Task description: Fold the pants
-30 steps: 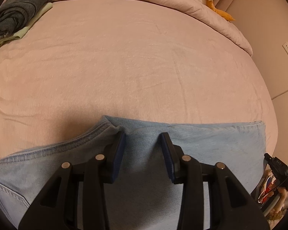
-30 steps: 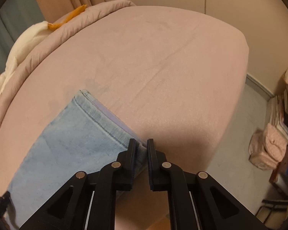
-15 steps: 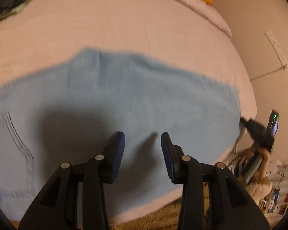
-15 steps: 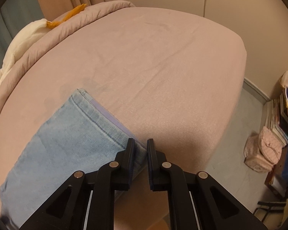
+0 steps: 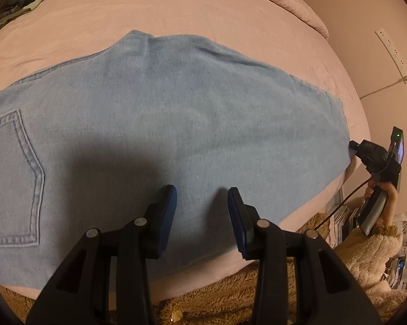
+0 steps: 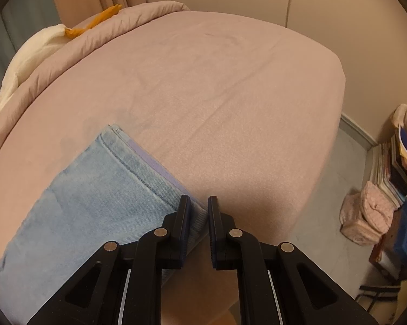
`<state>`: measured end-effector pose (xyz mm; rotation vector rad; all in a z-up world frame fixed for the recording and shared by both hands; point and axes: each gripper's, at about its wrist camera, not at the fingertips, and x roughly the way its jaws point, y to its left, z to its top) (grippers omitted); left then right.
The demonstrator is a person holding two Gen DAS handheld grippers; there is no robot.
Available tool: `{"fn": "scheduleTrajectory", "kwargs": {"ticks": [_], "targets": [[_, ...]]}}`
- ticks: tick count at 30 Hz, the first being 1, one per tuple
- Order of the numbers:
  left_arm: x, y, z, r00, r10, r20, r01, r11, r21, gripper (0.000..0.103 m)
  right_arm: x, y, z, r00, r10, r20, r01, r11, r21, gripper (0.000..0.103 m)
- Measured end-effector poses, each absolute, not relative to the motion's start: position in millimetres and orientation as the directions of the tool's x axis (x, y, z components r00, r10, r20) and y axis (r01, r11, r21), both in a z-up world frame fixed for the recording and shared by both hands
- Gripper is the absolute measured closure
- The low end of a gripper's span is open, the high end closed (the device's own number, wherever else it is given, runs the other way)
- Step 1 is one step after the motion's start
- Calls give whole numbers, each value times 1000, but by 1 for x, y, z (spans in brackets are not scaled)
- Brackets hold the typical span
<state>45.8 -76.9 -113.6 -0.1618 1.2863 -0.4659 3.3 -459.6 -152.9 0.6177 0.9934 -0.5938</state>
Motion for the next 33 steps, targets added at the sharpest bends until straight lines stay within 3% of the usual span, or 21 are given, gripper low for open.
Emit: {"fn": "scheduleTrajectory", "kwargs": {"ticks": [1,3,5,6,10,12,18,22,27,30,33], "targets": [[44,-77,-113,203,-418,-885,244,897,-368,64,1,-460,-152,423,-170,-890,704,680,205,87],[39,-71,-112,201,-415,-887,245,898,-365,64,-4,-463,-151,416,-157,-896,714,666,214,58],[35,-73,-107,194,-406,-893,253,900,-354,61,-16,-469,-151,424,-118,-898,728,634,261,39],[34,-75,-104,189,-401,-896,263,900,-347,58,-25,-472,-150,449,-90,-889,729,613,306,38],[26,-71,-86,259,-416,-872,291,894,-340,19,-46,-480,-146,515,-12,-857,702,580,413,36],[29,-71,-85,277,-428,-860,287,892,-351,15,-53,-482,-144,544,17,-839,685,568,456,35],[37,-67,-111,214,-425,-880,210,900,-383,15,-39,-474,-160,600,139,-788,621,539,569,35],[36,-62,-110,222,-453,-863,198,888,-416,15,-21,-469,-168,613,144,-777,605,547,579,35],[35,-54,-107,222,-476,-851,178,878,-445,15,-4,-471,-167,611,100,-785,629,541,558,71],[33,-47,-103,229,-479,-847,162,877,-452,17,-3,-474,-164,624,119,-772,618,530,581,80],[32,-34,-95,260,-478,-839,143,878,-456,17,-5,-471,-144,636,94,-766,595,571,565,81]]}}
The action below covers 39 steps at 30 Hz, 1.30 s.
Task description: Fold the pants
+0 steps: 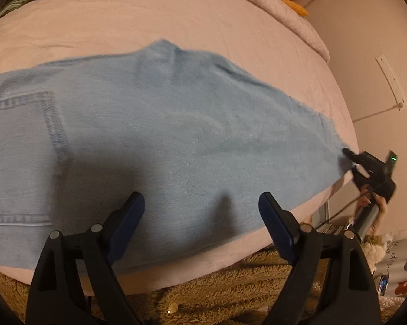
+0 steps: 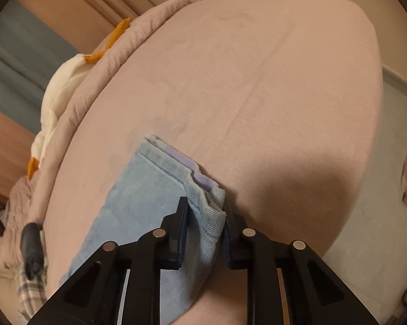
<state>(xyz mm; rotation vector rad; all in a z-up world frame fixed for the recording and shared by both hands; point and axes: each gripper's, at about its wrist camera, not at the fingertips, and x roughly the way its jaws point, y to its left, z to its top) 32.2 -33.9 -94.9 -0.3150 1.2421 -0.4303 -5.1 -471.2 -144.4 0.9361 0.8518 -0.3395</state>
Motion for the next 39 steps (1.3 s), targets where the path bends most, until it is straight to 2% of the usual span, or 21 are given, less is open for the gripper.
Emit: {"fn": "scheduleTrajectory", "kwargs": {"ticks": [5,7,10,12,16,20,23,25,26,27,30,32,34,36,37,38,39], "targets": [[31,-9,-83,326,-473,-819,92,878,-470,17,-2,-428,-49,783,137,-607,343,719,605,85],[30,2,-80,352,-467,-811,65,877,-476,17,3,-387,-9,814,223,-536,181,780,599,85],[28,14,-77,376,-458,-806,37,876,-481,17,12,-321,18,792,361,-493,-16,819,573,85],[26,21,-77,386,-455,-803,23,874,-485,17,20,-282,19,751,432,-500,-103,824,557,85],[27,33,-78,392,-451,-802,-3,871,-492,17,39,-188,-15,592,538,-601,-225,826,517,85],[28,36,-84,379,-452,-807,-11,870,-493,17,49,-123,-76,386,535,-752,-252,845,472,85],[33,33,-83,374,-464,-803,-5,865,-502,18,48,-118,-82,360,530,-768,-247,848,469,81],[39,26,-80,372,-486,-791,16,855,-518,18,45,-128,-72,358,554,-752,-245,833,496,64],[42,21,-78,370,-500,-783,34,849,-527,18,43,-138,-66,367,567,-737,-231,823,519,46],[48,14,-77,367,-516,-774,56,843,-535,18,41,-145,-63,382,574,-724,-220,818,532,38],[62,-8,-81,337,-558,-759,116,824,-554,20,29,-181,-56,448,553,-703,-175,825,537,37],[71,-26,-93,283,-576,-767,136,815,-563,31,20,-209,-58,493,480,-726,-95,859,504,36],[78,-41,-105,240,-581,-778,138,814,-565,36,19,-227,-65,507,410,-758,-13,883,469,36],[76,-47,-105,263,-562,-785,139,827,-545,36,17,-245,-76,500,364,-786,73,886,457,36],[74,-49,-104,273,-564,-779,144,825,-546,42,15,-255,-83,487,349,-800,119,881,457,36],[71,-53,-104,254,-598,-760,158,801,-577,61,13,-261,-89,479,343,-808,151,875,460,36],[68,-54,-106,242,-601,-762,158,799,-580,63,11,-268,-95,473,341,-812,175,867,466,36]]}}
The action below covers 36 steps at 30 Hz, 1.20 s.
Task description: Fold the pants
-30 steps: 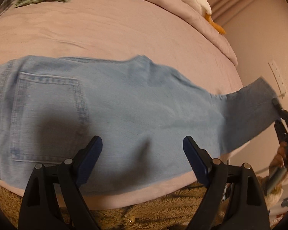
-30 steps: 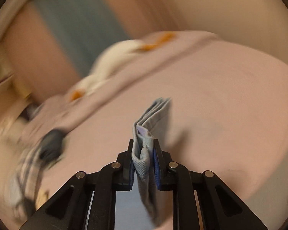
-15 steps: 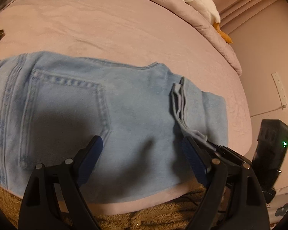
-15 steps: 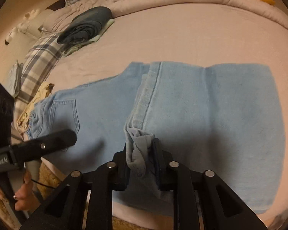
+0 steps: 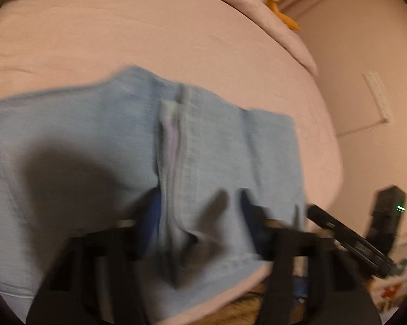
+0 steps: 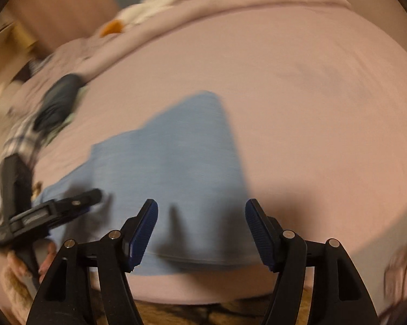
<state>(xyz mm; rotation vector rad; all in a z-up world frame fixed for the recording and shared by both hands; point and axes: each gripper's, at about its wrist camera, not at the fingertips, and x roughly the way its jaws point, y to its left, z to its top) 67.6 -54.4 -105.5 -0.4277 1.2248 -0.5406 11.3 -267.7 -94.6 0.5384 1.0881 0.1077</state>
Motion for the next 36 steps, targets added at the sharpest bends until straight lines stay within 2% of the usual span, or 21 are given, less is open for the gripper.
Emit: {"fn": "scheduleTrajectory", "kwargs": {"ticks": [1,2,4,6,9,12,14,16,18,20,24,28,32,36], "targets": [[66,-57,-106,251,-585,-771,159,811,-563,71,12,-269,-97,468,344,-814,189,861,473,36],[64,-59,-106,272,-543,-794,171,840,-516,84,11,-271,-99,465,349,-814,198,855,480,36],[59,-56,-103,291,-519,-804,180,855,-487,93,12,-273,-102,459,366,-809,209,841,499,36],[53,-44,-95,282,-532,-798,141,846,-514,96,14,-272,-101,455,379,-806,212,833,512,36],[39,-33,-73,325,-540,-776,172,841,-513,96,11,-277,-97,460,374,-805,201,839,505,36],[37,-33,-72,342,-498,-797,212,867,-451,95,14,-262,-93,464,361,-809,172,859,482,36],[42,-38,-88,332,-409,-850,187,912,-366,99,14,-259,-94,454,353,-818,154,873,463,36],[44,-36,-103,304,-403,-863,170,914,-367,99,16,-252,-98,440,342,-831,150,884,443,37],[43,-28,-109,299,-426,-854,152,905,-398,99,16,-253,-101,423,332,-843,148,893,426,44],[44,-25,-107,287,-427,-857,150,904,-400,96,16,-248,-105,409,297,-863,146,912,383,47],[38,-19,-87,328,-408,-852,157,913,-376,94,16,-244,-109,409,254,-876,134,933,333,47],[29,-20,-70,357,-483,-799,228,875,-427,76,18,-246,-111,404,251,-880,138,934,329,47],[26,-47,-82,291,-523,-801,294,846,-445,76,19,-248,-111,404,249,-880,140,934,329,47],[32,-63,-111,209,-503,-839,298,850,-435,77,18,-244,-111,413,246,-877,138,935,327,47]]}}
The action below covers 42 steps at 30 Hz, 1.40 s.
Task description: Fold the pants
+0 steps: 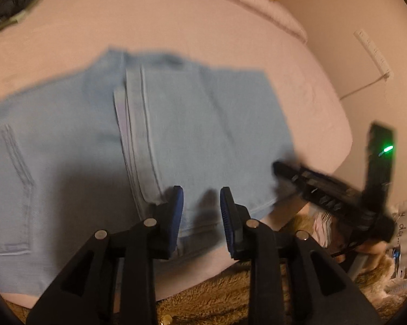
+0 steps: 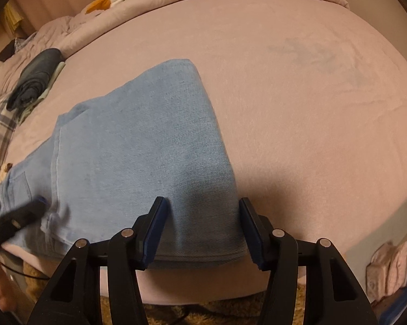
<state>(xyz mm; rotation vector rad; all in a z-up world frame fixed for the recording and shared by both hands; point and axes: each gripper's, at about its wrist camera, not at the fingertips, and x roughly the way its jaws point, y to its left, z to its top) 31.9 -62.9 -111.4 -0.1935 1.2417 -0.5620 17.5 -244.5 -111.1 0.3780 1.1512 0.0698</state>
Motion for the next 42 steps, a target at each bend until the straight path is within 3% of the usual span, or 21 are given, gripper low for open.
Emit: {"fn": "scheduleTrajectory", "kwargs": {"ticks": [8,27,30,32,35,42], "targets": [[34,-50,-118,212,-516,-830,260,848,-461,83,19,-239,-112,409,216,-887,139,945,295,47],[24,-46,-109,198,-520,-831,240,848,-474,85,8,-246,-111,380,262,-887,124,936,330,47],[33,-40,-97,204,-506,-838,222,858,-463,80,11,-254,-103,355,275,-894,139,930,341,47],[43,-36,-87,269,-479,-835,217,875,-432,60,14,-259,-94,375,269,-887,132,932,338,47],[68,-33,-79,345,-452,-822,203,891,-405,51,33,-264,-73,451,271,-850,86,935,344,47],[127,-38,-118,294,-478,-828,87,876,-475,54,116,-261,-86,447,334,-830,43,918,393,47]]}}
